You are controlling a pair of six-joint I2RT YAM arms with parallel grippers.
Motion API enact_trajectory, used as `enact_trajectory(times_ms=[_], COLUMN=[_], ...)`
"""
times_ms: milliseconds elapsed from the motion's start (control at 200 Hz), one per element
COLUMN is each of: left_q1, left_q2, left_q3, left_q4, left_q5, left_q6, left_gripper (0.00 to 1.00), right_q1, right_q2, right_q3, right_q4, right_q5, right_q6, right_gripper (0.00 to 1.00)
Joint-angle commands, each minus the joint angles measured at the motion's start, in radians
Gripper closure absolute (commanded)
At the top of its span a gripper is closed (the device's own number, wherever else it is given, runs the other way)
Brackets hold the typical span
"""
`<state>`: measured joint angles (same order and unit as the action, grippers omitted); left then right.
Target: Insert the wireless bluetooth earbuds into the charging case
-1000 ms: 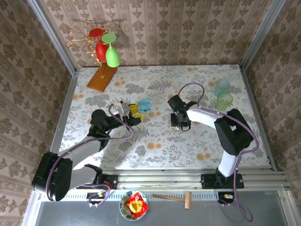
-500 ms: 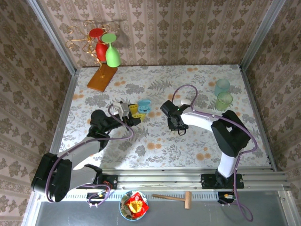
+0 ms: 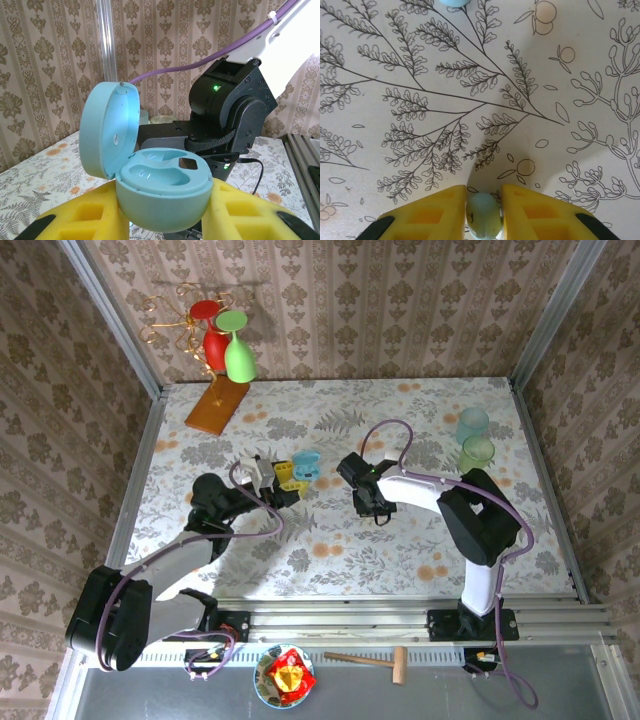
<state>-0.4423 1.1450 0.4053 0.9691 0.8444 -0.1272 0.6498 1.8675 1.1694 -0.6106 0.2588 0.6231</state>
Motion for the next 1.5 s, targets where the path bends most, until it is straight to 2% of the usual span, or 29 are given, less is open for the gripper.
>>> enact_trajectory(times_ms=[0, 190, 325, 395, 665, 745, 1055, 1210, 1495], left_q1=[0.008, 0.010, 0.010, 0.011, 0.011, 0.011, 0.011, 0.011, 0.011], left_q2=[-0.018, -0.016, -0.013, -0.010, 0.012, 0.021, 0.040, 0.039, 0.039], left_q3=[-0.004, -0.003, 0.000, 0.001, 0.003, 0.007, 0.016, 0.014, 0.006], left_q4=[0.010, 0.005, 0.006, 0.008, 0.031, 0.040, 0.062, 0.062, 0.057], left_q5=[0.011, 0.010, 0.009, 0.010, 0.017, 0.019, 0.029, 0.031, 0.024], left_q6=[0.017, 0.019, 0.019, 0.018, 0.012, 0.009, -0.006, -0.008, 0.002], left_gripper=[0.65, 0.65, 0.65, 0.65, 0.65, 0.65, 0.66, 0.66, 0.65], right_q1=[-0.003, -0.011, -0.040, -0.068, -0.206, -0.222, -0.254, -0.284, -0.289], right_q2=[0.017, -0.016, -0.081, -0.127, -0.263, -0.277, -0.306, -0.303, -0.316], right_q3=[0.024, 0.022, -0.005, -0.033, -0.164, -0.171, -0.212, -0.279, -0.287], right_q4=[-0.036, -0.050, -0.025, 0.012, 0.229, 0.255, 0.359, 0.529, 0.480], right_q5=[0.041, 0.035, -0.030, -0.110, -0.585, -0.673, -0.817, -0.929, -0.867], right_q6=[-0.016, -0.026, -0.020, -0.005, 0.086, 0.093, 0.155, 0.283, 0.308], right_gripper=[0.78, 0.82, 0.84, 0.84, 0.84, 0.83, 0.83, 0.84, 0.88])
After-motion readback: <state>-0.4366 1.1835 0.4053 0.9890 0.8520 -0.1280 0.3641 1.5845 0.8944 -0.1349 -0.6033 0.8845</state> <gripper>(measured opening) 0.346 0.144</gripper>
